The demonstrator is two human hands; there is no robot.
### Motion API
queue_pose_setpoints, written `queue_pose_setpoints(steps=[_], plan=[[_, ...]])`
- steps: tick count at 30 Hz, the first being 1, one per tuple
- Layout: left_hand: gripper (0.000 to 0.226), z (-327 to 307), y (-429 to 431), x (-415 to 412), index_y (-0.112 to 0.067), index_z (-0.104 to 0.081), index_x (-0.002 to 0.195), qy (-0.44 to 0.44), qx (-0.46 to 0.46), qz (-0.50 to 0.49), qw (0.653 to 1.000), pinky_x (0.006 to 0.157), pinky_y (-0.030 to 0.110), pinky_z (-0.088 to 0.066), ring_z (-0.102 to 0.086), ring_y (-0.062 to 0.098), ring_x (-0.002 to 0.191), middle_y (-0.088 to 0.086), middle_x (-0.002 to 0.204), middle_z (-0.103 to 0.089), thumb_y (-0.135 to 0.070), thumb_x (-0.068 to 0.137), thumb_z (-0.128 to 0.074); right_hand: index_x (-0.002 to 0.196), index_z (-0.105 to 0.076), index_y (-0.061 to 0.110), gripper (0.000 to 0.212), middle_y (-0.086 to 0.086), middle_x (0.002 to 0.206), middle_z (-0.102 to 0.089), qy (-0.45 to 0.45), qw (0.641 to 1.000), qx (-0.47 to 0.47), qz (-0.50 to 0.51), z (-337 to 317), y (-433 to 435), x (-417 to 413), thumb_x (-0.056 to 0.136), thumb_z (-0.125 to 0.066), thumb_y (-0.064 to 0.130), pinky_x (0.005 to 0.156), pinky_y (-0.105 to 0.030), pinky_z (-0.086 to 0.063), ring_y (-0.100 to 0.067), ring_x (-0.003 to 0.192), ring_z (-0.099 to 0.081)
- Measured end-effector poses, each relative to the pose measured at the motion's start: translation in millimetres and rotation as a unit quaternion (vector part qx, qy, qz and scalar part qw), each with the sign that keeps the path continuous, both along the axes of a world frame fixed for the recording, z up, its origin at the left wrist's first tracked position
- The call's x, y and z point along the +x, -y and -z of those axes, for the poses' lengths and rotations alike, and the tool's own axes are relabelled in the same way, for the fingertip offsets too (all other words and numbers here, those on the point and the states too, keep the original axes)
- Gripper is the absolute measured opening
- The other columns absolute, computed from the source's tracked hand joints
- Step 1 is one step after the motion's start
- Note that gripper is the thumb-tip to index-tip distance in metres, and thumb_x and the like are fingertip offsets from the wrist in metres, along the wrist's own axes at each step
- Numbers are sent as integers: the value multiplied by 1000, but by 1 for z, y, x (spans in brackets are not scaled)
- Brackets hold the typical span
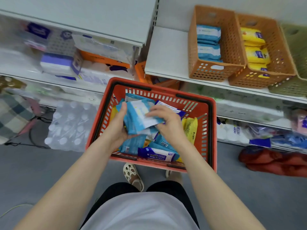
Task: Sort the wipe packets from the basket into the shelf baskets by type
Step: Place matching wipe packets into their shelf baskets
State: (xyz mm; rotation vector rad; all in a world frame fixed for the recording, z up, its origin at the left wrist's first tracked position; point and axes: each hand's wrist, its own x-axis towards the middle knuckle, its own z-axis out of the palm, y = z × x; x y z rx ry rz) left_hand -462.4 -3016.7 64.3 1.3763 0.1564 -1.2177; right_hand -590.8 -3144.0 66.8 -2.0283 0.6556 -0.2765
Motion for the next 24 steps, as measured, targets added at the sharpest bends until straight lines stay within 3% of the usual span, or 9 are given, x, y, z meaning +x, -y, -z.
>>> queue_pose_setpoints(steps=[2,5,7,9,10,12,15,20,24], plan=[[31,-1,3,0,-22,-54,131,32,3,1,999,80,44,-60,-70,24,104,5,119,-70,-25,100,-54,108,-74,21,58,8,128,-63,-52,996,50,-56,-2,-3,-1,78,-46,-20,103,-21,-44,-5,125,-52],[47,2,-1,3,-18,-45,139,71,30,7,997,71,38,-60,-69,23,100,7,122,-67,-5,95,-59,118,-65,25,60,7,122,-66,-107,986,124,12,2,12,-16,82,-43,-17,97,-30,-52,-6,109,-63],[51,4,-5,7,-18,-44,140,77,35,2,996,64,34,-60,-70,21,97,7,123,-67,-5,94,-60,127,-57,25,44,3,125,-63,-261,964,36,-13,16,23,-32,87,-61,6,93,-34,-53,-12,107,-62],[51,5,-9,9,-20,-43,140,83,39,-1,996,64,34,-59,-70,21,97,6,122,-67,-6,94,-61,133,-51,22,61,-1,130,-59,-404,912,-3,-66,31,22,-46,79,-75,36,93,-33,-51,-18,113,-59],[50,5,-10,9,-20,-43,139,86,41,0,995,66,35,-59,-70,22,98,6,122,-67,-7,94,-62,133,-51,21,68,-1,130,-59,-430,900,-4,-76,38,20,-50,74,-77,45,92,-33,-50,-19,114,-58],[45,8,-12,9,-23,-44,133,89,39,-3,995,71,37,-58,-69,23,99,4,120,-67,-6,94,-61,126,-54,22,72,2,126,-58,-424,902,-13,-81,44,14,-50,68,-79,55,92,-32,-50,-18,112,-57],[41,9,-15,9,-27,-45,127,96,41,-4,995,71,37,-57,-69,19,96,1,117,-67,-6,95,-61,124,-52,25,69,2,125,-52,-388,915,-41,-103,43,10,-44,67,-82,53,89,-32,-48,-18,113,-53],[43,10,-16,11,-22,-43,131,100,52,-11,994,64,33,-54,-68,16,92,3,119,-65,-7,95,-61,128,-55,23,76,1,120,-50,-374,913,-66,-152,33,-1,-41,71,-66,73,91,-35,-46,-20,113,-46],[42,10,-15,11,-25,-43,129,103,46,-5,994,63,32,-55,-68,15,92,1,119,-65,-8,95,-61,144,-38,26,88,-1,134,-49,-405,887,-127,-182,33,-1,-47,70,-79,49,99,-39,-44,-24,121,-42]])
